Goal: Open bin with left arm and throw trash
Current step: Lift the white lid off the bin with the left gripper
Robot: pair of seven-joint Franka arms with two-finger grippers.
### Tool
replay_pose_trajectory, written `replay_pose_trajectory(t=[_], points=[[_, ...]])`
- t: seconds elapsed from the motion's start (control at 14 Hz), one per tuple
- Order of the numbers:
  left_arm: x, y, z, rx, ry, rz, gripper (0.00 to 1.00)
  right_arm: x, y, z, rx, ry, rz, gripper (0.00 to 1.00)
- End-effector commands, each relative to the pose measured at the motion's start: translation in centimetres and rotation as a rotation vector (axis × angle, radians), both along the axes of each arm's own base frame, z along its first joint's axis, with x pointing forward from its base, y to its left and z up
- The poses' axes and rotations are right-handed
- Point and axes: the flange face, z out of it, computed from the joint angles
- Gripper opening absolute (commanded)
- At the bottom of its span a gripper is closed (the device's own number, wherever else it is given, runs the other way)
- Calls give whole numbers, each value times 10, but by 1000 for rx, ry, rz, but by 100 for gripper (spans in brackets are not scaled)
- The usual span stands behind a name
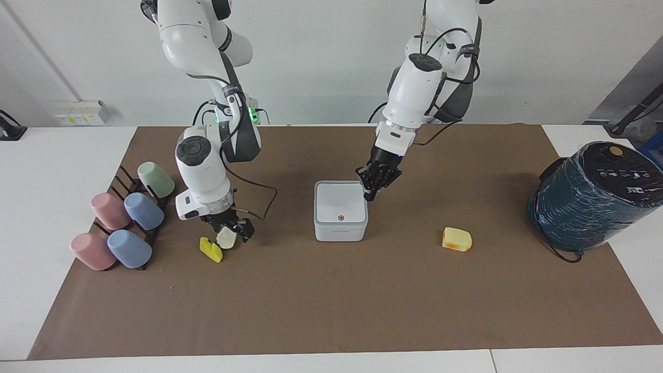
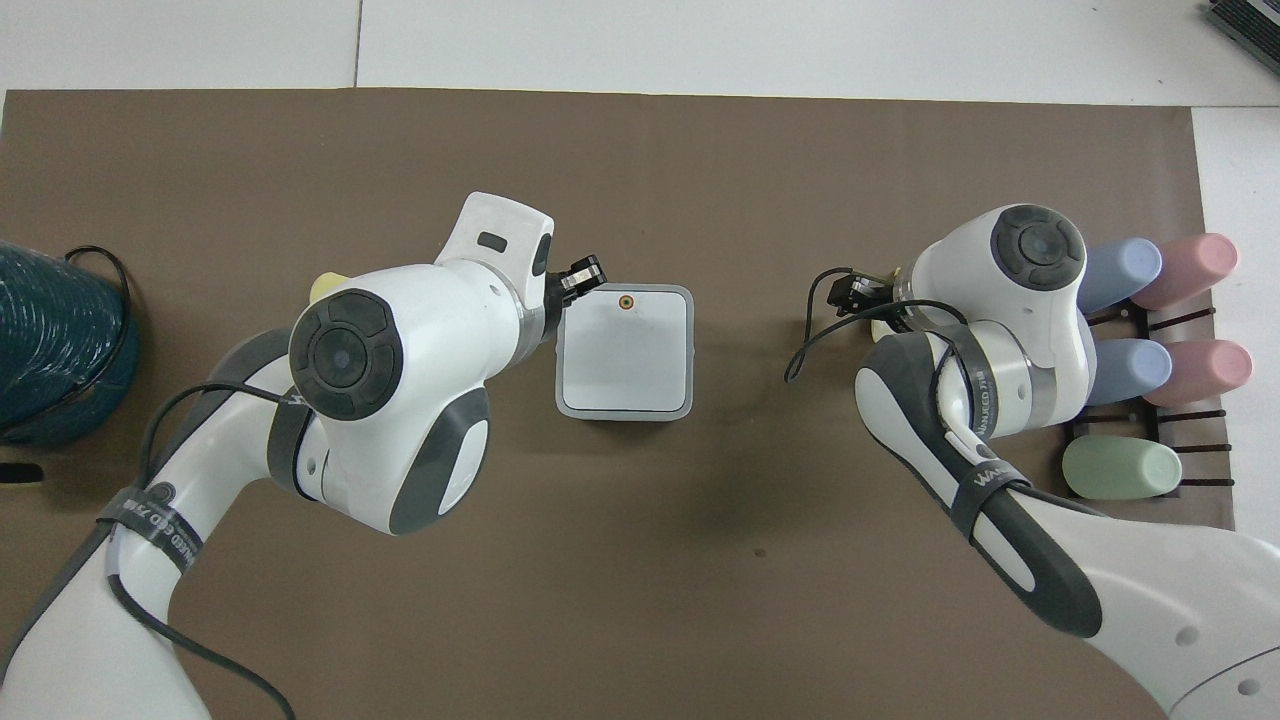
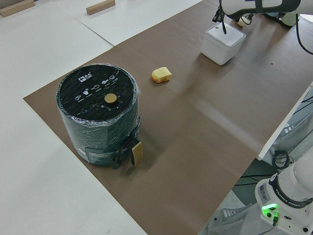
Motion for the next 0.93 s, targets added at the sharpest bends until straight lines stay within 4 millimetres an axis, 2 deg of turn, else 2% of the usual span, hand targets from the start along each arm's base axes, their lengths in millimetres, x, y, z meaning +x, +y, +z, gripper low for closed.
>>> replay_pose_trajectory(t=[0.0, 0.14, 0.29, 0.5, 0.57, 0.64, 0.71, 0.86], points=[[-2, -14, -22, -25, 0, 6, 2, -5, -6, -8, -37, -11, 9, 100], [-6, -28, -42, -28, 2, -5, 2, -2, -15, -8, -62, -22, 21, 100], [-11, -35, -48, -22, 13, -18, 2, -1, -17, -18, -64, -18, 18, 100], [-14, -43, -72, -5, 40, -33, 2, 0, -16, -21, -63, -20, 16, 100], [-17, -48, -78, 1, 45, -47, 2, 0, -16, -21, -63, -19, 17, 74], [-13, -48, -74, 3, 52, -46, 3, 0, -16, -22, -64, -16, 17, 30], [-8, -45, -65, 5, 58, -41, 4, 0, -15, -19, -63, -14, 15, 0], [10, -25, -37, 45, 118, -32, 4, 4, -14, -12, -58, -5, -30, 0]])
